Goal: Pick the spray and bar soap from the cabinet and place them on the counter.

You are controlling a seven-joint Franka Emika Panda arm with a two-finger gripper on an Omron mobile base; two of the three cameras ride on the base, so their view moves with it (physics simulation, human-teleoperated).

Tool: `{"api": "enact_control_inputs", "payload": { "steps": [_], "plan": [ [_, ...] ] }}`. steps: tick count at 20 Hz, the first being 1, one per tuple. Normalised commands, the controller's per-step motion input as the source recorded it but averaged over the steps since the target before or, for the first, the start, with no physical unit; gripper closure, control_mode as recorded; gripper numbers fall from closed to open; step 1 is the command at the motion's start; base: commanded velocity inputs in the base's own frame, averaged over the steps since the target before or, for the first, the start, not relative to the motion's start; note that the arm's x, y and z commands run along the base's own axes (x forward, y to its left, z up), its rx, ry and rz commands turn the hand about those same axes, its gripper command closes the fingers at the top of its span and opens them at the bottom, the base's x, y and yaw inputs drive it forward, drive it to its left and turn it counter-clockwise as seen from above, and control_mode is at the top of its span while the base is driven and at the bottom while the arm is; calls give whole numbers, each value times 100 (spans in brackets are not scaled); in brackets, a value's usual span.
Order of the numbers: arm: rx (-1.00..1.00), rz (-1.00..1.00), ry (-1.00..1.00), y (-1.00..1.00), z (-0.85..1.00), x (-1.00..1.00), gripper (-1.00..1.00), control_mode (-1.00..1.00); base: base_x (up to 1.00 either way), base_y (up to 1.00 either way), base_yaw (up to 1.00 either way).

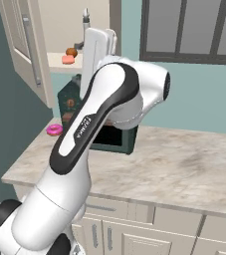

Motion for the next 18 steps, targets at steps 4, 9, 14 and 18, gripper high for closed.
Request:
{"api": "enact_control_inputs", "payload": {
  "steps": [4,9,14,18],
  "plan": [
    [0,0,0,15,-9,26,-100,-100,0,0,0],
    [0,0,0,18,-9,25,-100,-100,0,0,0],
    [0,0,0,12,0,0,-100,-100,0,0,0],
    [0,0,0,17,0,1,-100,-100,0,0,0]
  ]
}}
